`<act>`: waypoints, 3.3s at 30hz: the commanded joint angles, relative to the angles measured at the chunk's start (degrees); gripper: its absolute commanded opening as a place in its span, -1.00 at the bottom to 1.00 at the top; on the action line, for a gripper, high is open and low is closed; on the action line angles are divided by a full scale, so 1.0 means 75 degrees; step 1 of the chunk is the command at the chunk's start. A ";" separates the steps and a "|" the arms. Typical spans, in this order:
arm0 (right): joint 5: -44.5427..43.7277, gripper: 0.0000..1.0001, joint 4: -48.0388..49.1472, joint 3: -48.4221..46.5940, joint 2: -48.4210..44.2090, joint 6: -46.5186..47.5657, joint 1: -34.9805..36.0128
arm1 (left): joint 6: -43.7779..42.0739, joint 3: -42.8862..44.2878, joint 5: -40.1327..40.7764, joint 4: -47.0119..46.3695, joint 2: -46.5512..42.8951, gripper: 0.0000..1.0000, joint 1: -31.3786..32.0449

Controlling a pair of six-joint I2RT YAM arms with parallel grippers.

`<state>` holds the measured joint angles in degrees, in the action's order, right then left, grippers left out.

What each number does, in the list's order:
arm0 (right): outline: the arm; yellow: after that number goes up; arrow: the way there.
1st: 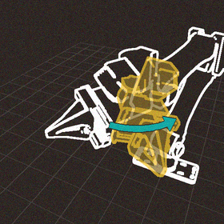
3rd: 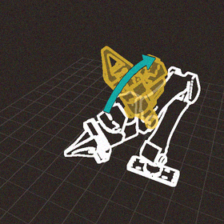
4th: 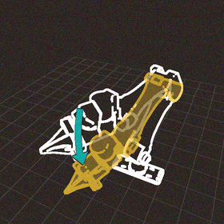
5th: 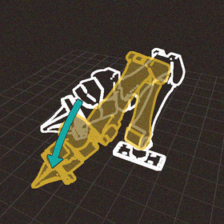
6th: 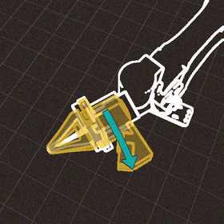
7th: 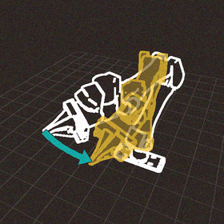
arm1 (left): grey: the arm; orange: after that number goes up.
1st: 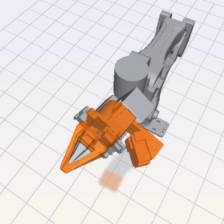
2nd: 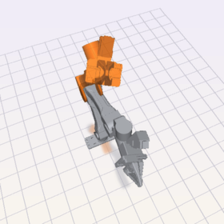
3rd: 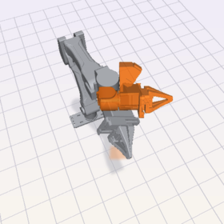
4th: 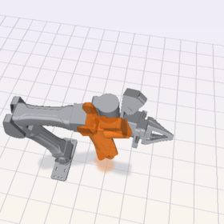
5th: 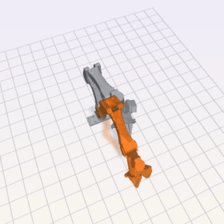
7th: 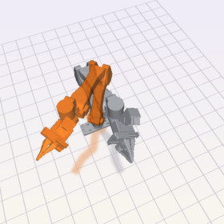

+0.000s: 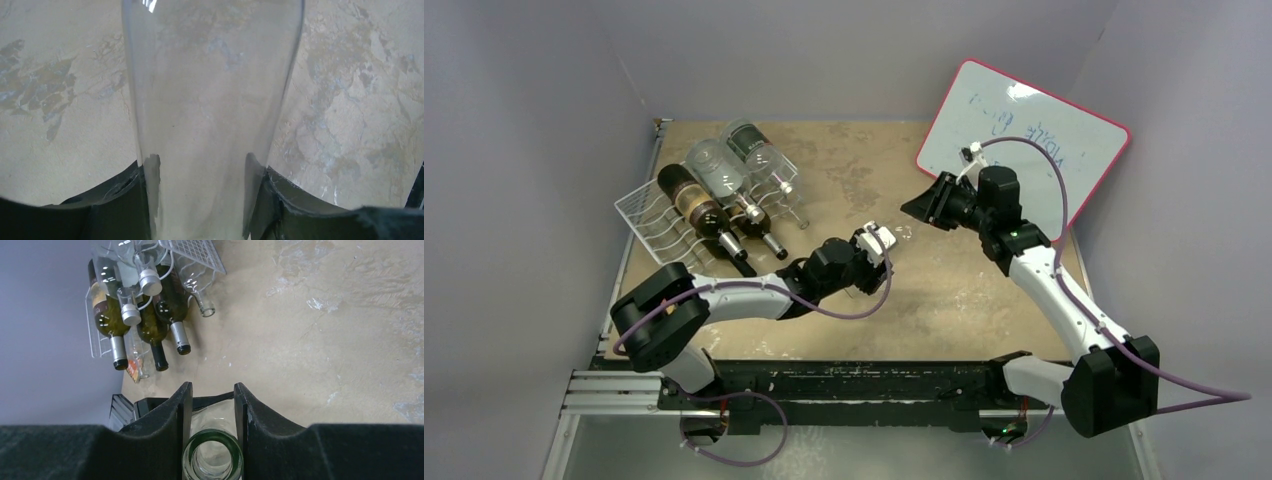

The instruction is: Put the wine bottle on the wine rack

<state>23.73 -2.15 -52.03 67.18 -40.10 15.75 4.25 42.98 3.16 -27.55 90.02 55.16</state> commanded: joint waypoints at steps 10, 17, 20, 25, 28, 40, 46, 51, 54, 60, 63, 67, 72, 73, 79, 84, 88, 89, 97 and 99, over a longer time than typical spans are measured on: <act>0.0689 0.49 -0.0858 -0.0779 -0.0226 0.2346 0.0021 | -0.2546 0.1025 0.0558 0.2753 -0.1499 -1.00 0.0052; 0.1685 0.55 -0.1524 -0.1440 -0.0251 0.3960 0.0031 | -0.5051 0.1318 0.1005 0.4827 -0.2772 -1.00 0.0052; 0.2218 0.58 -0.1496 -0.1351 -0.0410 0.4234 0.0033 | -0.5986 0.1360 0.1377 0.5335 -0.3112 -1.00 0.0050; 0.2502 0.63 -0.1323 -0.1258 -0.0495 0.4307 0.0386 | -0.7226 0.1253 0.1916 0.5388 -0.3432 -1.00 0.0052; 0.2104 0.65 -0.1343 -0.1422 -0.0270 0.4381 0.1059 | -0.7676 0.1181 0.2006 0.5179 -0.3538 -1.00 0.0051; 0.2202 0.68 -0.1323 -0.1609 0.0810 0.4651 0.1932 | -0.8363 0.0602 0.1790 0.4442 -0.4214 -1.00 0.0052; 0.2703 0.68 -0.1162 -0.1685 0.1244 0.4828 0.2223 | -0.8648 0.0555 0.1672 0.4354 -0.4335 -1.00 0.0052; 0.3209 0.60 -0.1272 -0.1949 0.1531 0.5107 0.2375 | -0.8893 0.0526 0.1651 0.4427 -0.4379 -1.00 0.0052; 0.3253 0.51 -0.1261 -0.2003 0.1616 0.5112 0.2476 | -0.8964 0.0527 0.1662 0.4447 -0.4401 -1.00 0.0052; 0.3432 -0.04 -0.1143 -0.2039 0.1635 0.5029 0.2680 | -0.9032 0.0534 0.1794 0.4456 -0.4380 -1.00 0.0051; 0.3377 -0.59 -0.1062 -0.2034 0.1564 0.4865 0.2716 | -0.8954 0.0521 0.1868 0.4433 -0.4371 -1.00 0.0052; 0.2925 -1.00 -0.0836 -0.1956 0.1397 0.4507 0.2732 | -0.8491 0.0541 0.1830 0.4241 -0.4391 -0.79 0.0052; 0.1988 -1.00 -0.0450 -0.1774 0.1071 0.4071 0.2738 | -0.8320 0.0435 0.1827 0.4110 -0.4410 0.19 0.0052; 0.1818 -1.00 -0.0452 -0.1779 0.1025 0.4044 0.2738 | -0.8314 0.0413 0.1843 0.4116 -0.4426 0.24 0.0052; 0.0645 -1.00 -0.0658 -0.1896 0.0844 0.3936 0.2738 | -0.8183 0.0410 0.1942 0.4312 -0.4487 0.69 0.0052; -0.0028 -1.00 -0.0717 -0.1983 0.0814 0.3835 0.2734 | -0.7894 0.0533 0.1905 0.4461 -0.4635 0.78 0.0052; -0.0536 -1.00 -0.0630 -0.2056 0.0856 0.3684 0.2730 | -0.7189 0.0812 0.2030 0.4319 -0.4861 0.90 0.0052; -0.0624 -1.00 -0.0576 -0.2072 0.0887 0.3650 0.2733 | -0.6664 0.0952 0.2192 0.4254 -0.4924 0.95 0.0052; -0.0990 -1.00 0.0179 -0.2379 0.1279 0.3191 0.2890 | -0.2815 0.2961 0.3914 0.4258 -0.5082 1.00 0.0049; -0.1084 -1.00 0.0504 -0.2456 0.1443 0.2964 0.3094 | -0.2303 0.3727 0.4199 0.4723 -0.4940 1.00 0.0043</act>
<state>17.17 -9.69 -65.54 77.38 -14.09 36.82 -29.67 59.75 26.00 8.23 53.32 55.57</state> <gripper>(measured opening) 0.604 0.998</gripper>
